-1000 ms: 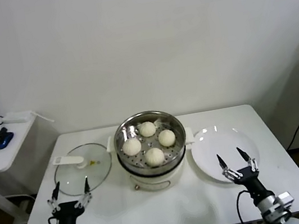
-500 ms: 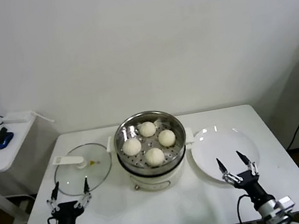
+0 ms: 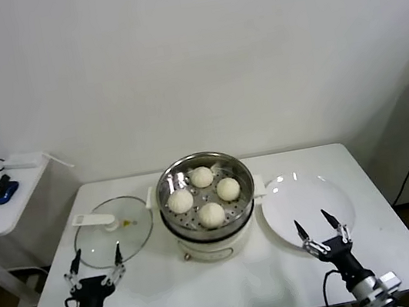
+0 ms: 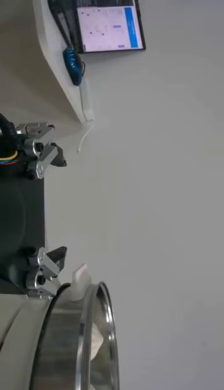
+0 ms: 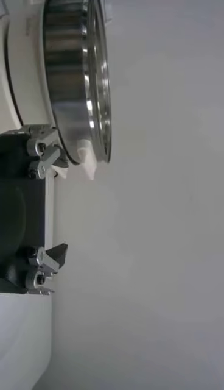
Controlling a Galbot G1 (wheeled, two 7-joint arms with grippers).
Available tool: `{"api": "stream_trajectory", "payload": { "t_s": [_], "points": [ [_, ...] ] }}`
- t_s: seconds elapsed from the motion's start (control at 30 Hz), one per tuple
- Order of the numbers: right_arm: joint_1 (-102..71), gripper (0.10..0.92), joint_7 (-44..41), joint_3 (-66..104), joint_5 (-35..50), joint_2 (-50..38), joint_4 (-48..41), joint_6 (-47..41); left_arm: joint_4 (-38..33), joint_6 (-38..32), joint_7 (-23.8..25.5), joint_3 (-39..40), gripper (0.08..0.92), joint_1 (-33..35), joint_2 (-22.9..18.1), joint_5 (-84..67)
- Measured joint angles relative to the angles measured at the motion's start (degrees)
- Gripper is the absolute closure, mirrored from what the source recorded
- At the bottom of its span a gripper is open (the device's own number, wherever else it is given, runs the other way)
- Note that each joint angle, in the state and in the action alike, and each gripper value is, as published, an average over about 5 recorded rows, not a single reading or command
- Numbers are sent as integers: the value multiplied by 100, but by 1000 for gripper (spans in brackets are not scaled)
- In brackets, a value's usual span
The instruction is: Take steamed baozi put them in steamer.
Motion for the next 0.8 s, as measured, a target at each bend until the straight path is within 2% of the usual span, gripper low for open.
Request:
{"api": "stream_trajectory", "payload": {
  "t_s": [0.8],
  "points": [
    [-16,203,-105,-95,1,-9,-4,43,41,-35,205,-33,177,-85,-50,-106]
  ]
}}
